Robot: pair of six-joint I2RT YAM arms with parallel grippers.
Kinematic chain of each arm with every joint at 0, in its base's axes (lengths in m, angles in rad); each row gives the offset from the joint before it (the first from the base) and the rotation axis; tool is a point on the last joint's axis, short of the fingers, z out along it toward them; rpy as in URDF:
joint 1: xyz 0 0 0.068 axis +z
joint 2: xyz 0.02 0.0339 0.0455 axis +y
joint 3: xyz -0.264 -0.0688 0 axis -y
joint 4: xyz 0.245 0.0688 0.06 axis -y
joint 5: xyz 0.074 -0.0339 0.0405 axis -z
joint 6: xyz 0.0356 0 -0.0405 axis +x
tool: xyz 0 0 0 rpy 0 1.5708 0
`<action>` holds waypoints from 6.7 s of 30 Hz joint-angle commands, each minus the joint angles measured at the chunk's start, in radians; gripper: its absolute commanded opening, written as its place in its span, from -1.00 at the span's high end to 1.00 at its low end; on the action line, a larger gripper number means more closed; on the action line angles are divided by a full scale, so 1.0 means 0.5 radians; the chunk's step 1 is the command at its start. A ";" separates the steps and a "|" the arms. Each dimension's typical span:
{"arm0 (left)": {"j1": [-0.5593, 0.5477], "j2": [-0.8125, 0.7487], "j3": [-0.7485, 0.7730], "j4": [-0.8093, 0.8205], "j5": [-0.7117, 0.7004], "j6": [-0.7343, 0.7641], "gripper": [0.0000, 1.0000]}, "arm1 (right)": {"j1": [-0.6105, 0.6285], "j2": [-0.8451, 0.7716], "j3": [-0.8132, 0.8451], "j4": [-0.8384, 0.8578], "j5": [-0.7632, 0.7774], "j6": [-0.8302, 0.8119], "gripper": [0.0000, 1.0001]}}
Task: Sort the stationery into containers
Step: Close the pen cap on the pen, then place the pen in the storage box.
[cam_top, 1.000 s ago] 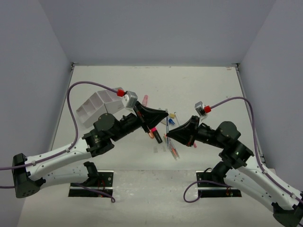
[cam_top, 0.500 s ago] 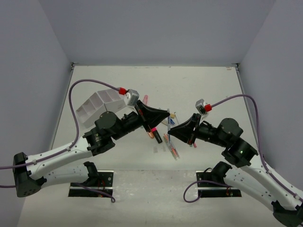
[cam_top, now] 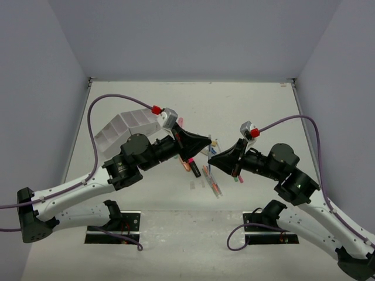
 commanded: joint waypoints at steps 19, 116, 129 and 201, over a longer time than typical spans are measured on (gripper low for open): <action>-0.003 -0.054 -0.053 0.155 0.266 0.070 1.00 | 0.005 0.152 0.090 0.333 -0.233 0.043 0.32; -0.092 -0.049 -0.004 -0.331 0.080 0.087 0.55 | -0.205 0.655 0.758 -0.070 -0.668 -0.709 1.00; -0.089 -0.079 0.255 -0.682 -0.052 0.194 0.80 | -0.158 0.673 0.729 -0.258 -0.601 -0.805 1.00; 1.501 0.545 -0.081 -0.315 -1.652 0.024 0.00 | -0.167 0.379 -0.130 0.129 0.815 -0.134 -0.98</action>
